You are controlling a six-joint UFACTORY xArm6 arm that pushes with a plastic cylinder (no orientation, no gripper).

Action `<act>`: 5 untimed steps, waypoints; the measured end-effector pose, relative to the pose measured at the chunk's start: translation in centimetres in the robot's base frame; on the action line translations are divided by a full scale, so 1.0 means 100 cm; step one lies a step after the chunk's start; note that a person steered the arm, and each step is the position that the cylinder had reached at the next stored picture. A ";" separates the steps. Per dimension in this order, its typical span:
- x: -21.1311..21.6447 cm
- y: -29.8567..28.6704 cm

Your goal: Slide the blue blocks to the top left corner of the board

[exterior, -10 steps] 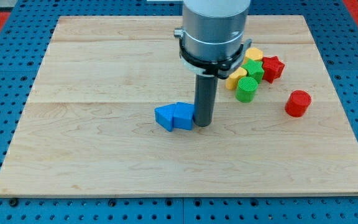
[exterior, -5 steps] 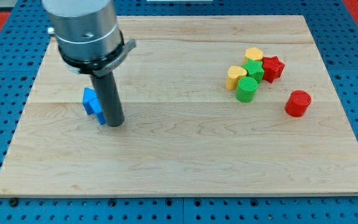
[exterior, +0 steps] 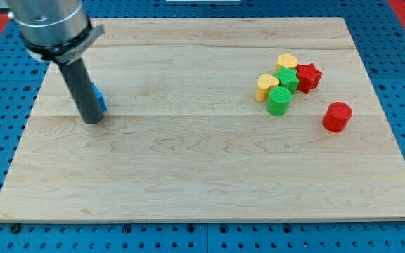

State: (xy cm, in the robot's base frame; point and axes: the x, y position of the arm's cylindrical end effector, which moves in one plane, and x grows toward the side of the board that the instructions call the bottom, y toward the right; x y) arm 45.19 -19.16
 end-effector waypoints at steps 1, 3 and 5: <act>-0.026 -0.010; -0.098 -0.020; -0.138 -0.044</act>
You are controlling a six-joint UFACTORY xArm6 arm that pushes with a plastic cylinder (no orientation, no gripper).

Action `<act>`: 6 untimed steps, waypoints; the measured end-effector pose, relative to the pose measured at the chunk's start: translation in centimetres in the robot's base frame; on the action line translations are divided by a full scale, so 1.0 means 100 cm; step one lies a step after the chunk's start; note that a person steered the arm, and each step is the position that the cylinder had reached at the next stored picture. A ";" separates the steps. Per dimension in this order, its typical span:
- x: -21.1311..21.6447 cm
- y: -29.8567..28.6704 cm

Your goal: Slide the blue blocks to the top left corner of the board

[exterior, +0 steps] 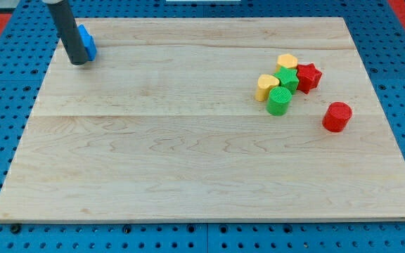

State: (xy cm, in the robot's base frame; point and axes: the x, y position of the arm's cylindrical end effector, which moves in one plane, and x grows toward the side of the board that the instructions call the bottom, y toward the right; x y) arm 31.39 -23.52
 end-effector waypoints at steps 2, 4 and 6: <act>-0.006 -0.017; -0.006 -0.012; -0.005 0.007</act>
State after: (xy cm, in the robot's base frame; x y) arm 30.89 -22.80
